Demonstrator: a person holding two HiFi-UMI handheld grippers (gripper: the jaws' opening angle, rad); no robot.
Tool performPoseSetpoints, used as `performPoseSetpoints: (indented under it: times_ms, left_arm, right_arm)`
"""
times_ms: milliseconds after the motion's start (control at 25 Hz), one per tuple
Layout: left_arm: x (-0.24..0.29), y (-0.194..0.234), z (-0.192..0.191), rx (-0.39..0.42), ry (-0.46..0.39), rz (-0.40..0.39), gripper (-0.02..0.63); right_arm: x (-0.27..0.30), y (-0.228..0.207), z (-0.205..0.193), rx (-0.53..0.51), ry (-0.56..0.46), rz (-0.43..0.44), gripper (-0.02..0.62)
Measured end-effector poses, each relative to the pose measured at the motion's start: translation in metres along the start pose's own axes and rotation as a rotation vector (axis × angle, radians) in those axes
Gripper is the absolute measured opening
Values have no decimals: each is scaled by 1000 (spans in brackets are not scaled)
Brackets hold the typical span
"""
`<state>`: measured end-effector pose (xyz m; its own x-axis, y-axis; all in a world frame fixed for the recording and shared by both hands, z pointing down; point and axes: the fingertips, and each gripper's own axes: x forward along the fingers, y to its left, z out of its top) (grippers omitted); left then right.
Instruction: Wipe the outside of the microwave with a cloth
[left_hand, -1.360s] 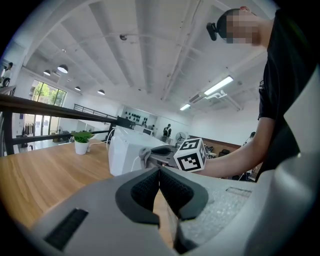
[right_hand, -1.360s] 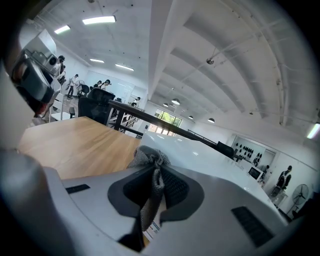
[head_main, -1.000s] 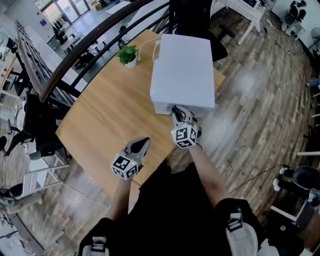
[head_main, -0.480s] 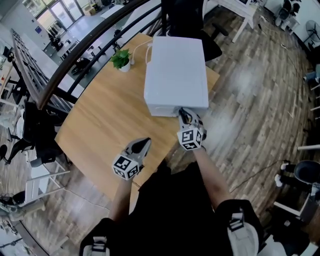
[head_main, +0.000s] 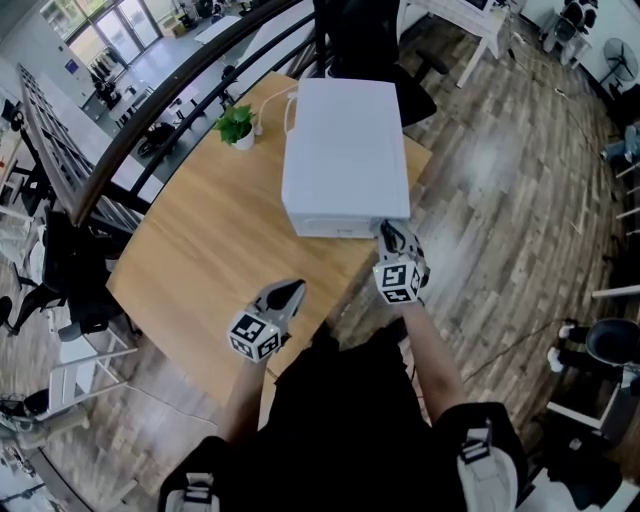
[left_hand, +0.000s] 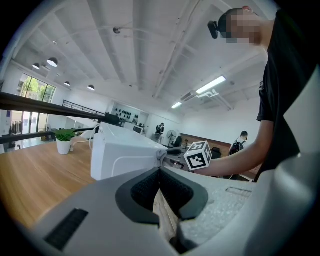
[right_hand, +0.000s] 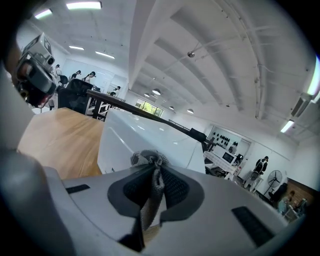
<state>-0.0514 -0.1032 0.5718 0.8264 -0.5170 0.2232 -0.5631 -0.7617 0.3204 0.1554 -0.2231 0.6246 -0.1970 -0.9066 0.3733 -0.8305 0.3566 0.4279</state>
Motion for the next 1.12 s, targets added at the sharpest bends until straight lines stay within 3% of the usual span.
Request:
performPoseSetpoints:
  times_ms: [520, 760, 1120]
  left_arm:
    - [5, -4, -4, -3, 13, -21, 3]
    - [8, -6, -2, 0, 10, -32, 3]
    - [12, -5, -3, 0, 18, -33, 3]
  right_arm:
    - [-12, -31, -26, 8, 54, -65, 34]
    - [-9, -32, -50, 24, 121, -50, 34]
    - [-3, -29, -64, 35, 137, -32, 34]
